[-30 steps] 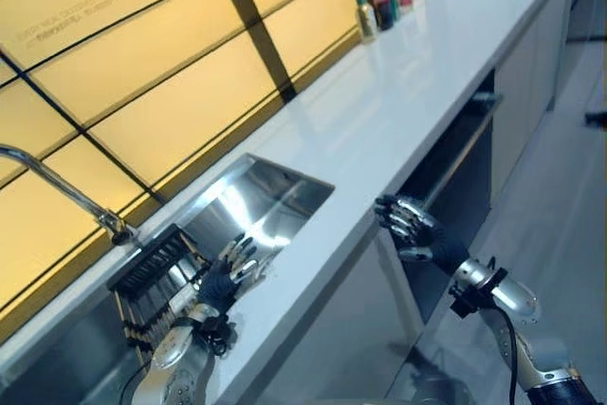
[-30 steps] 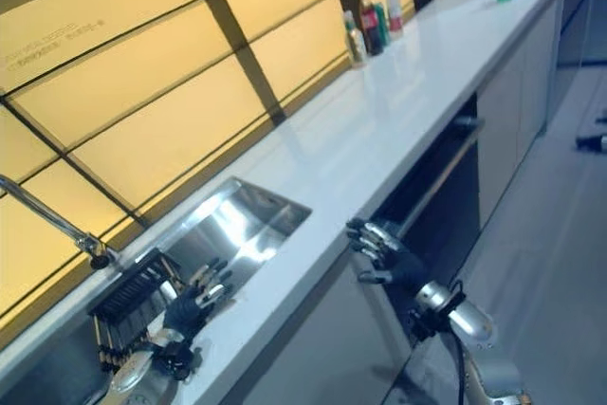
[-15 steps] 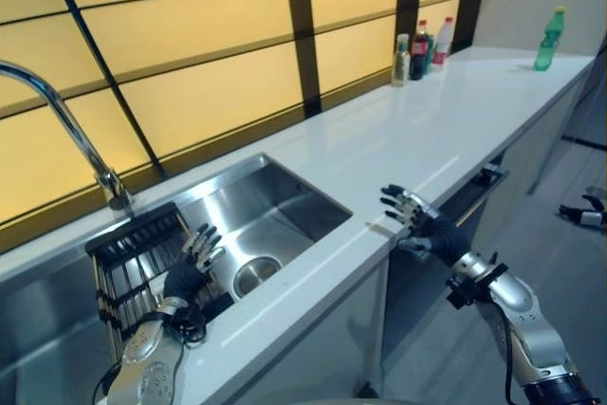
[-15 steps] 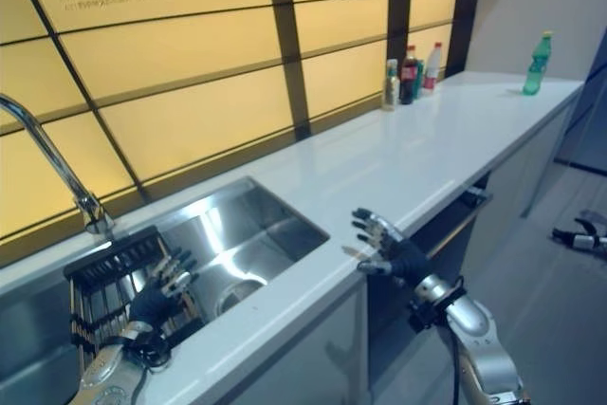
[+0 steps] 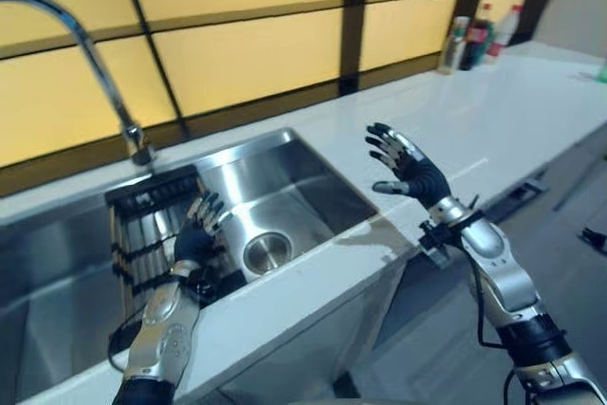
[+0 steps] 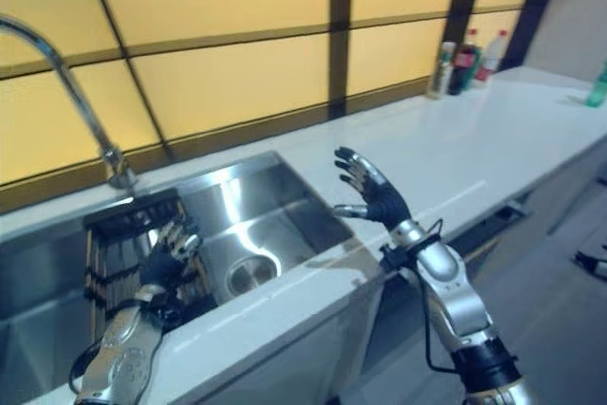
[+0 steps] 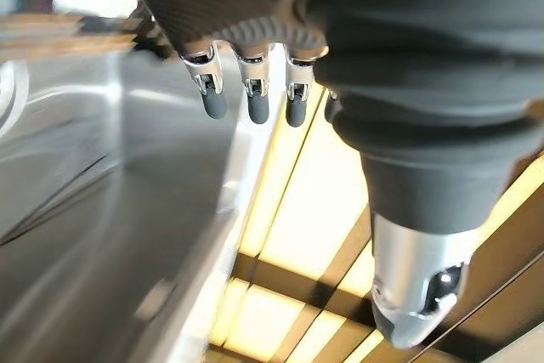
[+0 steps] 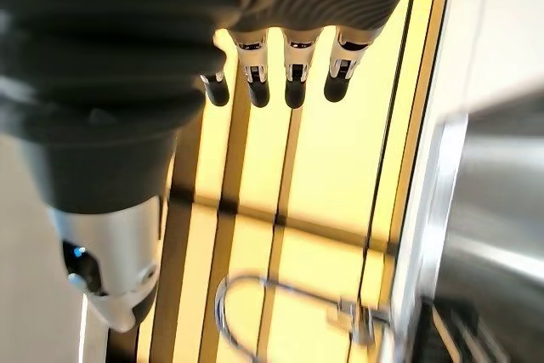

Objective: Pick up plates and place into dishwasher.

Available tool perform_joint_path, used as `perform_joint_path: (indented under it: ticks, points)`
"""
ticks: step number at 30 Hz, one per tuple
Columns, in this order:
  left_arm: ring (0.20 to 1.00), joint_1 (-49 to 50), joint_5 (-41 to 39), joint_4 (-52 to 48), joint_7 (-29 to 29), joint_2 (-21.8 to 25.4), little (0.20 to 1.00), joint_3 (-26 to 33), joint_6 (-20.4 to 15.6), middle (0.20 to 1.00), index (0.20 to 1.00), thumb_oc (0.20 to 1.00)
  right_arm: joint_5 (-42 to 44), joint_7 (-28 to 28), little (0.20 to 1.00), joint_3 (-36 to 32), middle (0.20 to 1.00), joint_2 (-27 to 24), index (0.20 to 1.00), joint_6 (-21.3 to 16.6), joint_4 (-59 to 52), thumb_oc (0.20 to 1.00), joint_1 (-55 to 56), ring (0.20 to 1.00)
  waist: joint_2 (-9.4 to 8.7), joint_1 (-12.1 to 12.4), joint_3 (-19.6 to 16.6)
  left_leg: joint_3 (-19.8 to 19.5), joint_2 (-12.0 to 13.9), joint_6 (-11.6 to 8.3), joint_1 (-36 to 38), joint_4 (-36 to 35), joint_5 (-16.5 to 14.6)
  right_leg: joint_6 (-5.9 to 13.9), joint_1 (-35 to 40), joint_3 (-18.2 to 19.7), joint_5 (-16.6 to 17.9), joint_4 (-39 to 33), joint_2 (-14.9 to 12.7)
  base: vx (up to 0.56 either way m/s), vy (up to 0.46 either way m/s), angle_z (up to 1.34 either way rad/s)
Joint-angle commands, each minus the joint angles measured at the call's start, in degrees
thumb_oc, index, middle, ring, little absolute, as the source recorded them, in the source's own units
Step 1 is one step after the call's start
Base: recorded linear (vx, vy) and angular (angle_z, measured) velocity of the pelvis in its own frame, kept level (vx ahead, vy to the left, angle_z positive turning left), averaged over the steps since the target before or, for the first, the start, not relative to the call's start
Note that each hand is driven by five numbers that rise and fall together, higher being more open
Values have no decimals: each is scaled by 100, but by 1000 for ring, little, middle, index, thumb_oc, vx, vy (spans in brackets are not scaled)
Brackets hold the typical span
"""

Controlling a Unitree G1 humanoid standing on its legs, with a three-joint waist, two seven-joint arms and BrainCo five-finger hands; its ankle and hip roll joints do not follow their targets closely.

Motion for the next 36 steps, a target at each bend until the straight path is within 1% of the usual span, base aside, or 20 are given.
perform_joint_path:
  ticks: [1,2,6,9,13,14,15,17,20,22,30,36]
  points:
    - [1000,-167,130,-375,135,314,1000,-92,-374,1000,1000,1000,-99,-324,1000,269,1000,157,1000,-190,73,1000,-659,1000,-410,303,-45,69,-231,143,-333,102,-4,161,430,-121,232,-611,-147,-50,-23,55]
    - [1000,-176,107,-387,198,311,1000,-112,-418,1000,1000,1000,-110,-373,1000,363,1000,173,1000,-183,110,1000,-719,1000,-427,361,-29,11,-229,134,-351,101,10,150,440,-181,222,-613,-147,-35,-29,63]
    - [1000,-199,88,-526,230,343,1000,-121,-313,1000,1000,1000,-248,-761,1000,766,1000,404,1000,-68,450,1000,-1053,1000,-541,680,32,-301,-229,73,-374,69,68,90,547,-428,154,-621,-116,-13,-49,59]
    - [1000,-191,107,-592,211,362,1000,-143,-227,1000,1000,1000,-182,-957,1000,994,1000,552,1000,22,727,1000,-1251,1000,-601,876,36,-472,-212,22,-388,-15,143,67,628,-602,141,-686,-89,10,-60,47]
    - [1000,-135,117,-553,113,382,1000,-102,-97,1000,1000,1000,21,-1245,1000,1181,1000,750,1000,89,1034,1000,-1271,1000,-624,1091,9,-704,-193,-28,-410,-152,280,26,689,-784,111,-714,-44,17,-49,44]
    - [1000,-125,130,-537,118,378,1000,-91,-99,1000,1000,1000,86,-1281,1000,1193,1000,776,1000,108,1070,1000,-1257,1000,-623,1106,7,-733,-192,-32,-414,-165,296,21,693,-802,108,-714,-40,70,-91,45]
    - [1000,-94,144,-505,79,374,1000,-62,-59,1000,1000,1000,161,-1375,1000,1237,1000,856,1000,94,1182,1000,-1199,1000,-621,1177,5,-774,-134,-79,-329,-235,225,11,751,-754,-20,-694,14,64,-91,44]
    - [1000,-53,213,-499,67,358,1000,-47,4,1000,1000,1000,273,-1492,1000,1279,1000,965,1000,73,1305,1000,-1099,1000,-605,1240,1,-866,-135,-95,-346,-276,280,1,767,-796,-33,-695,34,28,-67,44]
    - [1000,-11,275,-487,-3,329,1000,-51,128,1000,1000,1000,421,-1639,1000,1345,1000,1137,1000,-81,1492,1000,-870,1000,-554,1287,-4,-967,-121,-121,-378,-324,365,-10,766,-838,-42,-692,55,-27,-29,18]
    - [1000,8,327,-457,-39,317,1000,-57,127,1000,1000,1000,525,-1673,1000,1360,1000,1213,1000,-198,1547,1000,-712,1000,-518,1277,-13,-989,-105,-133,-379,-369,408,-3,761,-843,-29,-711,68,-45,-16,15]
    - [1000,-83,409,-506,37,270,1000,-130,256,1000,1000,1000,438,-1612,1000,1415,1000,1289,1000,-266,1705,1000,-506,1000,-410,1157,-36,-872,-74,-156,-436,-400,489,35,709,-773,49,-788,62,-56,-10,3]
    - [1000,-192,398,-511,123,247,1000,-214,251,1000,1000,1000,482,-1648,1000,1411,1000,1321,1000,-311,1741,1000,-486,1000,-350,1058,-38,-769,-43,-161,-412,-437,514,45,721,-723,67,-817,63,-37,-13,0]
